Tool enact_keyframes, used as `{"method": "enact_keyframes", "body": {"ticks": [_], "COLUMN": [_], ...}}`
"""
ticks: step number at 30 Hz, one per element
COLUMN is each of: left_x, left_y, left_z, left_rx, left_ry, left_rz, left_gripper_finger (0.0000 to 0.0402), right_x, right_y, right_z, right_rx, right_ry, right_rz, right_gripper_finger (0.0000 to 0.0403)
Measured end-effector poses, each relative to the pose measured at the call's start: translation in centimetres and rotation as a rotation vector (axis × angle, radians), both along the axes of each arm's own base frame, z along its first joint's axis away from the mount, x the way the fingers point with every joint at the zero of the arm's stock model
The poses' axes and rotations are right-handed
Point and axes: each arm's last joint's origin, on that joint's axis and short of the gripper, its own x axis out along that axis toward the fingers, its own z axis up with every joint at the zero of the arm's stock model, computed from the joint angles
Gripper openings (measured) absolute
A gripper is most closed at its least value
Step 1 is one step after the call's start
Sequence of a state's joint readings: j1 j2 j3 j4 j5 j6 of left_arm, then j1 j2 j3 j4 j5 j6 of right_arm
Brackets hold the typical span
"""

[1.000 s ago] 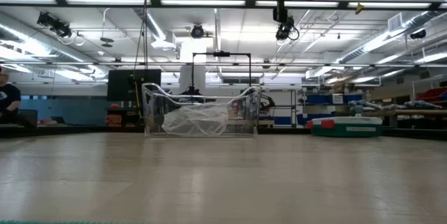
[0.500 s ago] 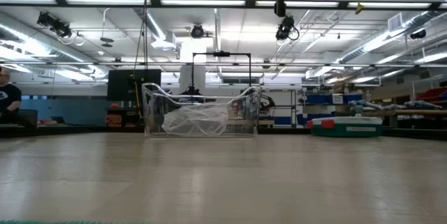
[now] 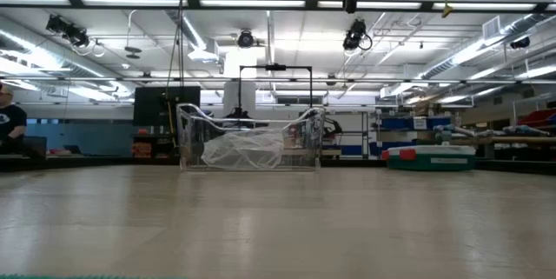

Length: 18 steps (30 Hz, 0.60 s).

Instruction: Roll bandage

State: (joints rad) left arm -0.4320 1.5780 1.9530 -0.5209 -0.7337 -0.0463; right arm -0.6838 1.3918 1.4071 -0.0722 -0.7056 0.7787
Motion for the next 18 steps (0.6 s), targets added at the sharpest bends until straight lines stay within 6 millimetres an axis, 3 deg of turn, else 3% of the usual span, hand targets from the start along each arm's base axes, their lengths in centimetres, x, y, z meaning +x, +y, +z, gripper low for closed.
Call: {"method": "enact_keyframes", "body": {"ticks": [10,18], "left_x": [0.3,0.7], "left_y": [-0.3,-0.7], "left_z": [-0.5,-0.8], "left_rx": [-0.103,-0.187], "left_ry": [-0.019,-0.015], "left_rz": [-0.042,-0.143], "left_gripper_finger": [0.0170,0.0188], "right_x": [-1.4,-2.4], "right_y": [0.8,0.5], "right_z": [0.4,0.9], "right_rx": [-0.059,-0.087], "right_ry": [0.041,0.026], "right_rz": [-0.006,-0.037], "right_gripper_finger": [0.0000,0.0000]}}
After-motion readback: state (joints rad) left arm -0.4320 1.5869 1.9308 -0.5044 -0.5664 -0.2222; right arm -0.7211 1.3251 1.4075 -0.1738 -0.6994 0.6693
